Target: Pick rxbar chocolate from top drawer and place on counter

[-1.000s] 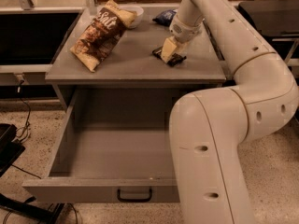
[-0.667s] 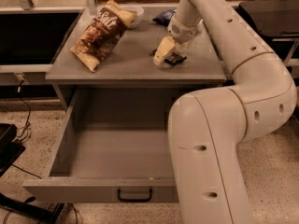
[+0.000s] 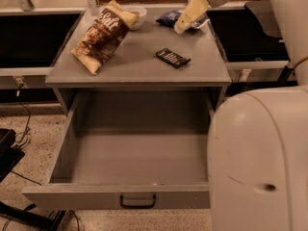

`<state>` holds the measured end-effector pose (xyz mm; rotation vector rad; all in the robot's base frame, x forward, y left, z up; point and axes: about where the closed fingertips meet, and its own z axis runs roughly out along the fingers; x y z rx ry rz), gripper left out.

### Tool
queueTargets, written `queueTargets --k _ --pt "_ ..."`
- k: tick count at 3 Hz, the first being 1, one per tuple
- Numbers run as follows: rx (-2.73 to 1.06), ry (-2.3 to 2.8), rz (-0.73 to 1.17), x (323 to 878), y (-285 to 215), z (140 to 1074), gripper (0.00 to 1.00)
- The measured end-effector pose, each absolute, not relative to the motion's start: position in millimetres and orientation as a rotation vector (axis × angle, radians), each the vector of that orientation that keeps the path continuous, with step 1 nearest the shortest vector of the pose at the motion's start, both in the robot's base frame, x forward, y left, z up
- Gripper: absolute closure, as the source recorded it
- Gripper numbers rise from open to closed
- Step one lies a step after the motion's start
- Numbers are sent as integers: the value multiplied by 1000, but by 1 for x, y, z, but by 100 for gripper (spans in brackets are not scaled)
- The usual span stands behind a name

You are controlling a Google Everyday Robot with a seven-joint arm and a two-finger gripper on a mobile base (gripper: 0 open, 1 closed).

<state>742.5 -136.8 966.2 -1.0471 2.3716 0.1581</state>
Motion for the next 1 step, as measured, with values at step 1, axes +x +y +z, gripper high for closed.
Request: queueTargets --k 1 --pt "-897 2307 228 706 -188 1000 0"
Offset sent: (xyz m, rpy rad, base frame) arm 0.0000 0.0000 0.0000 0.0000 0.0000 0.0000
